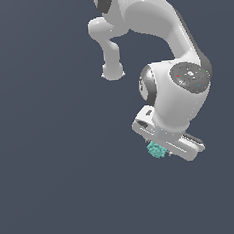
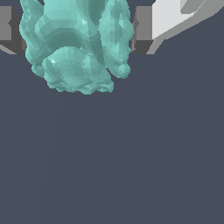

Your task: Pick up the object and move it to a goal position.

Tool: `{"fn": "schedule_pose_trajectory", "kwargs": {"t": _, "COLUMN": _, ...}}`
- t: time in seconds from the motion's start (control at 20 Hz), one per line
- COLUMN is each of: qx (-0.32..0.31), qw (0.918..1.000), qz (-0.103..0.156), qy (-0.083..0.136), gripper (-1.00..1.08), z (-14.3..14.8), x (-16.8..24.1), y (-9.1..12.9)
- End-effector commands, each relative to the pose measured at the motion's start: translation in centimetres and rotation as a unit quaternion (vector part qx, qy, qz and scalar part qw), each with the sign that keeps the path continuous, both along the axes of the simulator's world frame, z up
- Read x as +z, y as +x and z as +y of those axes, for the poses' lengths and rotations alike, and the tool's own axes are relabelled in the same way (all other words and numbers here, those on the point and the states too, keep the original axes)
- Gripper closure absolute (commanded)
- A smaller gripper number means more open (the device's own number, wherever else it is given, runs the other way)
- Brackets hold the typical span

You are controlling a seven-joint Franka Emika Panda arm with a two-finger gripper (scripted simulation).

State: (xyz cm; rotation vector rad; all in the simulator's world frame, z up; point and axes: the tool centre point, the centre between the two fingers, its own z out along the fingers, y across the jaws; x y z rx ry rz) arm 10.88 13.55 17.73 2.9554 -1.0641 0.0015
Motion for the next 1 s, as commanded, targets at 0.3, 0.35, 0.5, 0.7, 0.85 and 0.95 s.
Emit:
{"fn": "schedule_pose_trajectory", "kwargs": {"t": 0.3, "qx": 0.000, "qw": 1.0000, "qz": 0.000, "qy": 0.000, "gripper": 1.08, "z": 3.9, "x": 2.3, "y": 2.0}}
{"fn": "schedule_pose_trajectory", "kwargs": {"t": 0.35, "qx": 0.000, "qw": 1.0000, "qz": 0.000, "qy": 0.000, "gripper": 1.08, "z": 4.2, "x": 2.5, "y": 2.1}}
{"fn": "schedule_pose_trajectory", "kwargs": {"t": 0.5, "qx": 0.000, "qw": 1.0000, "qz": 0.000, "qy": 0.000, "gripper": 1.08, "z": 5.0, "x": 3.0, "y": 2.6}}
{"fn": "schedule_pose_trajectory", "kwargs": {"t": 0.7, "qx": 0.000, "qw": 1.0000, "qz": 0.000, "qy": 0.000, "gripper": 1.08, "z": 5.7, "x": 3.4, "y": 3.0}}
{"fn": "schedule_pose_trajectory", "kwargs": {"t": 0.85, "qx": 0.000, "qw": 1.0000, "qz": 0.000, "qy": 0.000, "gripper": 1.08, "z": 6.1, "x": 3.6, "y": 3.2}}
{"fn": "schedule_pose_trajectory", "kwargs": {"t": 0.95, "qx": 0.000, "qw": 1.0000, "qz": 0.000, "qy": 0.000, "gripper": 1.08, "z": 6.2, "x": 3.7, "y": 3.3}}
